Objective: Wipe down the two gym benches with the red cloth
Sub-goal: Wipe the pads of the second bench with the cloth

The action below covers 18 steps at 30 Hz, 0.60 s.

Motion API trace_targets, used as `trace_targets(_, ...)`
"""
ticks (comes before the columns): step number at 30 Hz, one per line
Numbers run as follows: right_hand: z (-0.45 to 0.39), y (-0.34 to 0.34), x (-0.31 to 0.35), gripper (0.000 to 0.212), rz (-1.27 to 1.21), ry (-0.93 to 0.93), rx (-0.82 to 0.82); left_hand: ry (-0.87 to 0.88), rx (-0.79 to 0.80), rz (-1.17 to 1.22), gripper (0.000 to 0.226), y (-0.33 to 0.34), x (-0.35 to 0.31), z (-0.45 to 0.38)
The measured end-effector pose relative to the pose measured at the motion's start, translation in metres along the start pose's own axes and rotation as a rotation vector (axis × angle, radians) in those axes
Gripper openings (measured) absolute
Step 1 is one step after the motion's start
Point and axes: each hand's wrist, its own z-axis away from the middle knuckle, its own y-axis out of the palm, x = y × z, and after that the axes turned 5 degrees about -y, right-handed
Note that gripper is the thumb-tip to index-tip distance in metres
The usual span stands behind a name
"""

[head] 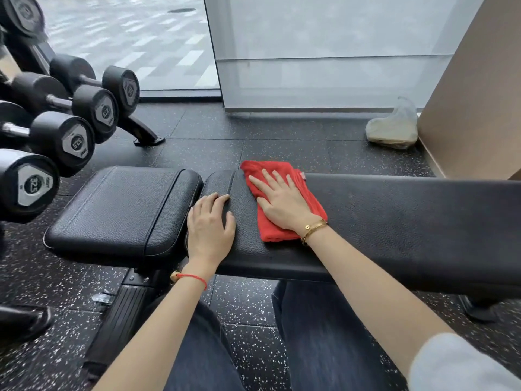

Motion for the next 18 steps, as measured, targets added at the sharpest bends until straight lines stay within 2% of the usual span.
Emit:
trace_targets(5,0.039,0.009,-0.003,0.057,0.004,-0.17,-0.034,-0.004,0.002,-0.01,0.041,0.001,0.001,0.0)
trace_targets(8,0.036,0.004,-0.022,0.056,0.004,-0.125,-0.025,-0.003,0.001,-0.016,0.042,0.002,0.001,0.0)
trace_targets(13,-0.024,-0.001,-0.021,0.056,0.031,0.044,0.005,-0.021,-0.025,-0.009,0.041,0.002,0.001,-0.001)
trace_targets(18,-0.014,0.008,0.008,0.056,0.014,-0.054,-0.011,-0.018,-0.039,-0.008,0.041,0.003,0.003,-0.001)
